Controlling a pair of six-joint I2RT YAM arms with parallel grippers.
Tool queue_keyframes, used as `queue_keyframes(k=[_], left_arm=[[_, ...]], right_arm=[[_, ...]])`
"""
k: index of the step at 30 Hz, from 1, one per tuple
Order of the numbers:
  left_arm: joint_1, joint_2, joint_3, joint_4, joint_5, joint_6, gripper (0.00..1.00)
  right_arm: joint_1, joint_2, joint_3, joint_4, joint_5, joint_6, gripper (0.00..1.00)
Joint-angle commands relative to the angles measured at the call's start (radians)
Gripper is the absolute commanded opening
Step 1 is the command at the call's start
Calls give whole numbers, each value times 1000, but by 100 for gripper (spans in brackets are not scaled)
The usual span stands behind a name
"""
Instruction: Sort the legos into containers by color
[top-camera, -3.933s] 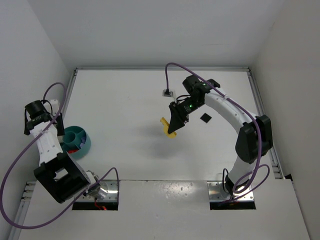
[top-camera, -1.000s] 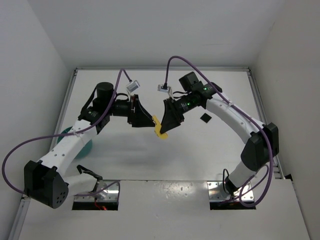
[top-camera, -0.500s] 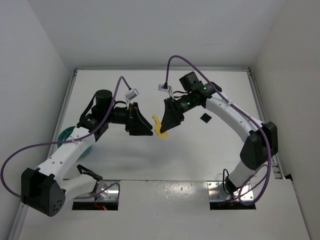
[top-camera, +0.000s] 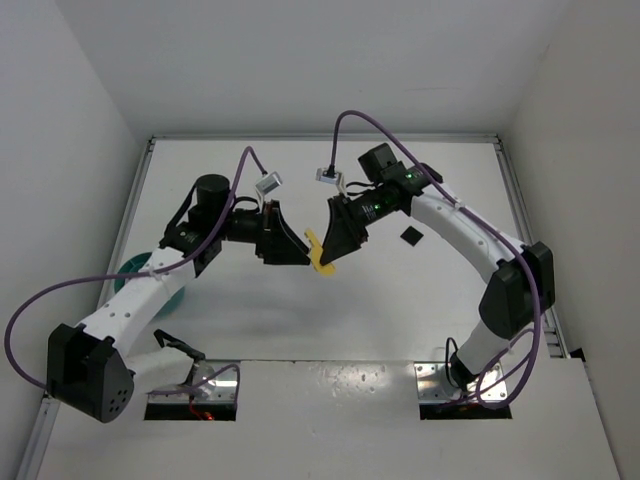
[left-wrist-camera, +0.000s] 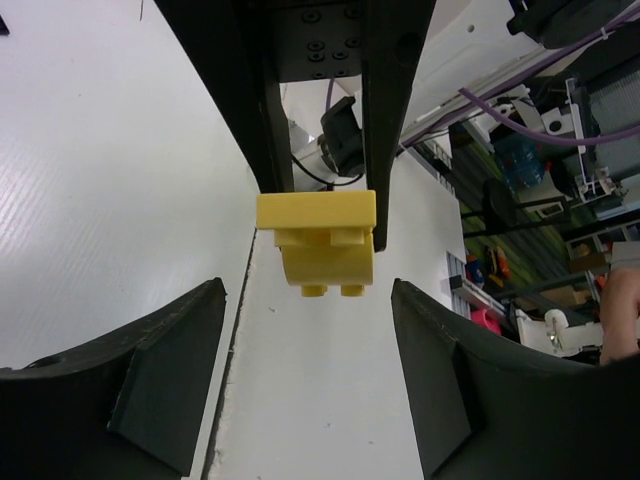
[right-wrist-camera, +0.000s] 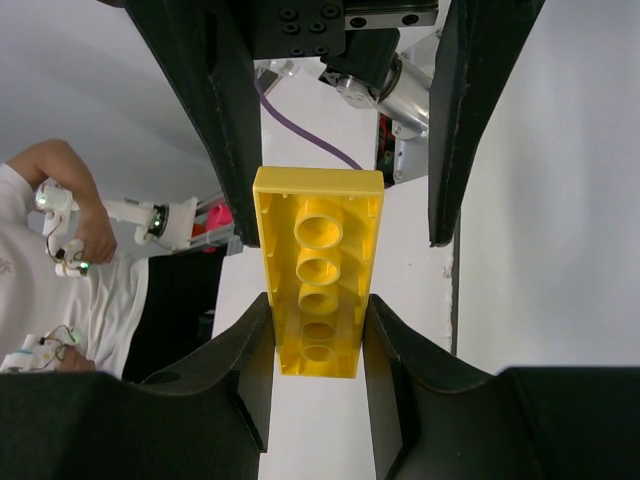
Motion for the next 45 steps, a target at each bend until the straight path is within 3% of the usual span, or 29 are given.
queue_keyframes(k=[1, 8, 21, 26, 30, 45], left_arm=[[-9, 1, 40, 58, 0, -31, 73], [-9, 11, 40, 77, 0, -40, 68], [-9, 11, 22, 96, -10, -58, 44], [-9, 0, 2, 96, -10, -58, 26], [-9, -19, -28, 96, -10, -58, 22], [-9, -40, -41, 58, -10, -15, 17]], right_arm=[[7, 14, 52, -1, -32, -28, 0], [16, 45, 84, -21, -32, -46, 0], [16, 66, 113, -39, -32, -66, 0], [16, 57, 104, -30, 14, -43, 19], [5, 46, 78, 11, 24, 9, 28], [-4, 34, 69, 39, 76, 61, 49]])
